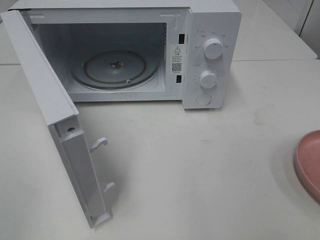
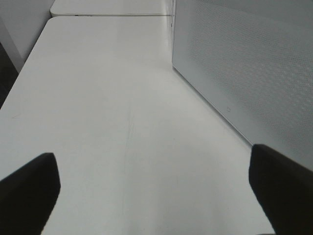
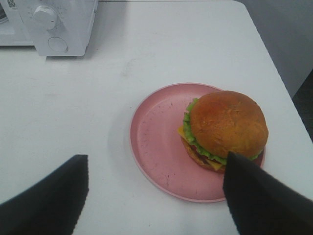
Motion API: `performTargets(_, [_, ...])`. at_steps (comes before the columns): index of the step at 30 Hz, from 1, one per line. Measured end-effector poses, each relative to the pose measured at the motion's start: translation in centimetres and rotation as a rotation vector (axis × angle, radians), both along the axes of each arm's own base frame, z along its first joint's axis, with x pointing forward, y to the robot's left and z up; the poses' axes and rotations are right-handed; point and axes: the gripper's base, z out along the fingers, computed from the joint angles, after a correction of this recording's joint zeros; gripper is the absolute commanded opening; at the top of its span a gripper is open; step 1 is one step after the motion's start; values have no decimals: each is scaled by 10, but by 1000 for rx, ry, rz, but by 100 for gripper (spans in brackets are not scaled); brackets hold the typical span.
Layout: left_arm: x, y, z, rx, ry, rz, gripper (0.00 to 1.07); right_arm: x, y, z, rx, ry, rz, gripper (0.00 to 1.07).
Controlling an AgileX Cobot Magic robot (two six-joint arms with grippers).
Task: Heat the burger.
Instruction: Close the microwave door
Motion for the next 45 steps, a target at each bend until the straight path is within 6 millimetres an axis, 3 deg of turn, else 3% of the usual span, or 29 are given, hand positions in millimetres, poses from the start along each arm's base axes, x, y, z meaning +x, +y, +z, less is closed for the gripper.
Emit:
performTargets(39, [0, 0, 0, 0, 0, 0, 99, 0, 0, 0, 2, 0, 2, 75])
performTargets(45, [-1, 0, 15, 1, -66, 2, 89, 0, 0, 0, 2, 0, 2, 75])
